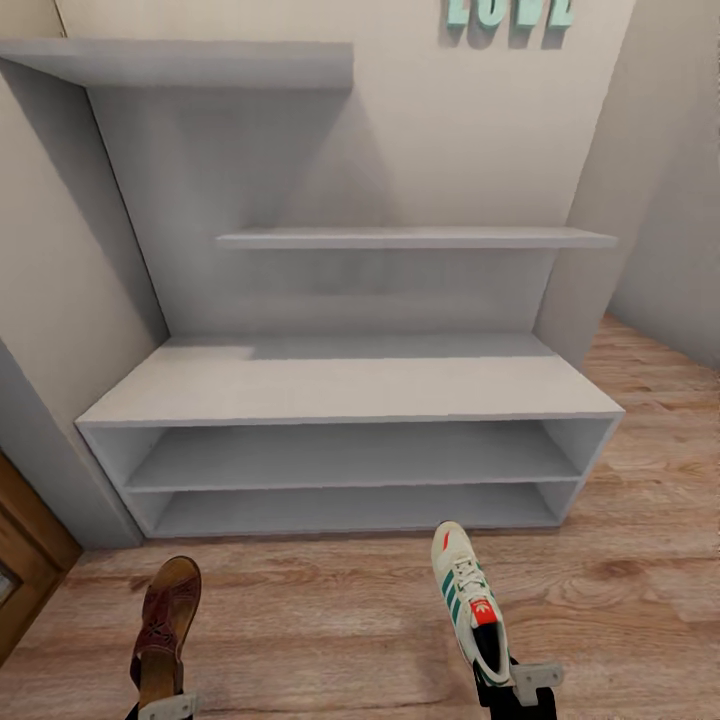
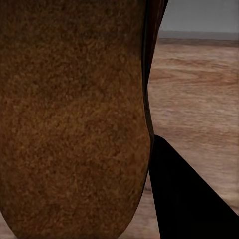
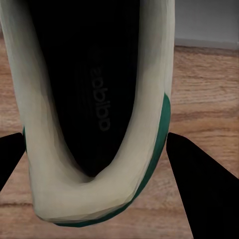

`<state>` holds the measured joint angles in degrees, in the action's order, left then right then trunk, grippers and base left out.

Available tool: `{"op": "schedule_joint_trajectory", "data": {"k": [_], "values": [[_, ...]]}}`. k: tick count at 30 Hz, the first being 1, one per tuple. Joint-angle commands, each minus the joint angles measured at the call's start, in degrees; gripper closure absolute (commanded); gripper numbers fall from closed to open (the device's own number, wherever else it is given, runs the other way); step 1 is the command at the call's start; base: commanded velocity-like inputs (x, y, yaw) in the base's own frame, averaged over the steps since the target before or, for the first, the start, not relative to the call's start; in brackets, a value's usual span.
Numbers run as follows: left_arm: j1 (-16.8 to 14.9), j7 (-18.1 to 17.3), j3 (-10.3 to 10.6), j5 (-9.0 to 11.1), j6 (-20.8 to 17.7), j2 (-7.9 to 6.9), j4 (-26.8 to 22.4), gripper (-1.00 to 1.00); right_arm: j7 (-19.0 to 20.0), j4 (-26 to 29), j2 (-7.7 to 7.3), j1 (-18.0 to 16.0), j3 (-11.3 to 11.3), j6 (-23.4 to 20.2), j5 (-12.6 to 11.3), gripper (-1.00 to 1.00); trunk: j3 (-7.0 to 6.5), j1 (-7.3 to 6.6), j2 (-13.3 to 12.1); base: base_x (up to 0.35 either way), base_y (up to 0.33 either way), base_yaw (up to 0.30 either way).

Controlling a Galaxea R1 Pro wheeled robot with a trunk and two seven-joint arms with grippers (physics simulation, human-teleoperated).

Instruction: Pick up the two gym shoes and the two sandals from the corridor floor and place them onto the hallstand (shoe rack) in the corridor, making sure they are on the rack and not on the floor. Arrange them so the two gym shoes are next to each other and the two sandals are next to each other.

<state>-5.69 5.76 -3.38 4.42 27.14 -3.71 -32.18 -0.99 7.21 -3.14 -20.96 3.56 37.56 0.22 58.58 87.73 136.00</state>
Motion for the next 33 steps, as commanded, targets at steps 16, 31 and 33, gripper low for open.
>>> {"op": "schedule_joint_trajectory", "data": {"k": [16, 31, 33], "values": [[-1.9, 0.0, 0.2, -0.2, -4.3, -0.26, -0.7, 1.0, -0.1, 0.2, -0.43, 0.0, -0.1, 0.1, -0.3, 1.0, 0.04, -0.01, 0.0, 0.0, 0.007, -0.005], [-32.9, -0.1, 0.9, -0.4, -42.5, -0.14, -0.6, 1.0, 0.1, 0.3, -21.85, 0.0, -16.4, -10.4, -24.8, 1.0, 0.04, -0.01, 0.0, 0.0, 0.0, 0.0], [-36.3, -0.1, 0.9, -0.3, -46.1, -0.15, 0.0, 1.0, 0.1, 0.2, -26.05, 0.0, -16.8, -12.8, -30.1, 1.0, 0.04, -0.01, 0.0, 0.0, 0.0, 0.0]]}}
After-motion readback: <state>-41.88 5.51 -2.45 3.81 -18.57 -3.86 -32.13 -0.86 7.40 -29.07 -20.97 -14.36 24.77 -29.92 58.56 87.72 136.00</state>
